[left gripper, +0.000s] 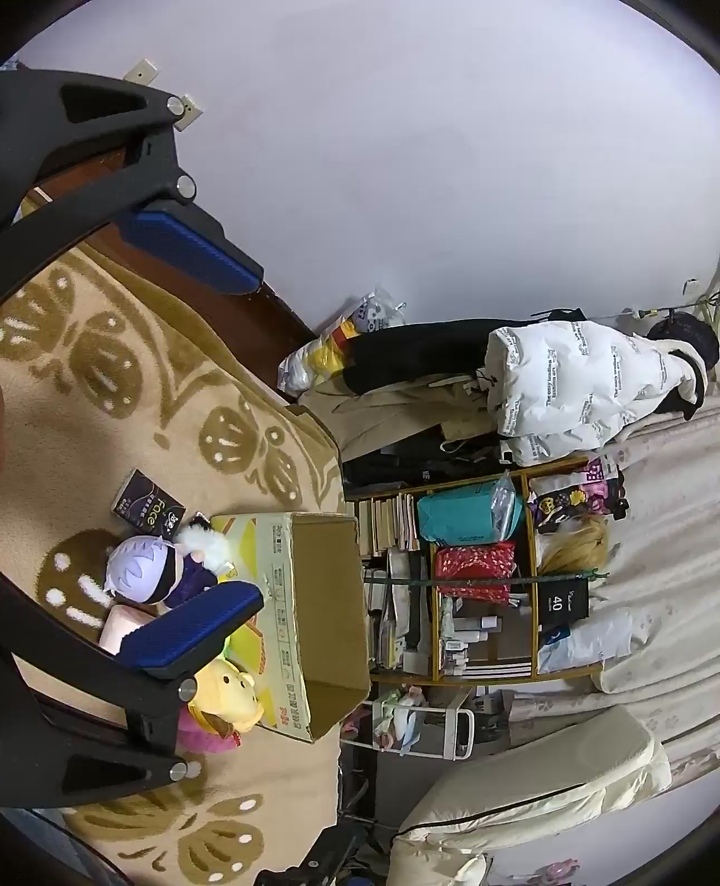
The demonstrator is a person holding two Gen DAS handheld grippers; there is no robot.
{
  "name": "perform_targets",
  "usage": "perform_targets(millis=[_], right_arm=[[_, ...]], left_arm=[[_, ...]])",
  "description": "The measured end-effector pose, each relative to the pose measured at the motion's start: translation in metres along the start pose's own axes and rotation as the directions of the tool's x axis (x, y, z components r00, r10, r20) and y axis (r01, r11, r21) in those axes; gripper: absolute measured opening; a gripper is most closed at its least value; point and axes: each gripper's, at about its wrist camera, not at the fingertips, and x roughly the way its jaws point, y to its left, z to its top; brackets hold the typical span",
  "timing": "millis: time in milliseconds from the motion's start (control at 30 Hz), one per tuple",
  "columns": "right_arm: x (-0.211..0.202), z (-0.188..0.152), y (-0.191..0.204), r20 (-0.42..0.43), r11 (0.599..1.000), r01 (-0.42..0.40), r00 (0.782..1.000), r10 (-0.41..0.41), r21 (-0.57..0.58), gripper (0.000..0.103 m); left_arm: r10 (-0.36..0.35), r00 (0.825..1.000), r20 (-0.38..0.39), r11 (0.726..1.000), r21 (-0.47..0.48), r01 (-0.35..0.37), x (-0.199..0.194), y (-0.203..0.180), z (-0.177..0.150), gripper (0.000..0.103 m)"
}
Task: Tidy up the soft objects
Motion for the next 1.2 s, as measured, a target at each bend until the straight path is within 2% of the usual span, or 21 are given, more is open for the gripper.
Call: perform_targets(millis=[1200], right_arm=[[0.002, 0.0, -0.003, 0.002, 1.0, -0.001, 1.0, 0.001, -0.004, 0.103]], left_arm=[[-0.001, 1.0, -0.01, 1.0, 0.013, 0.001, 0.005, -0.003, -0.007, 0.102]])
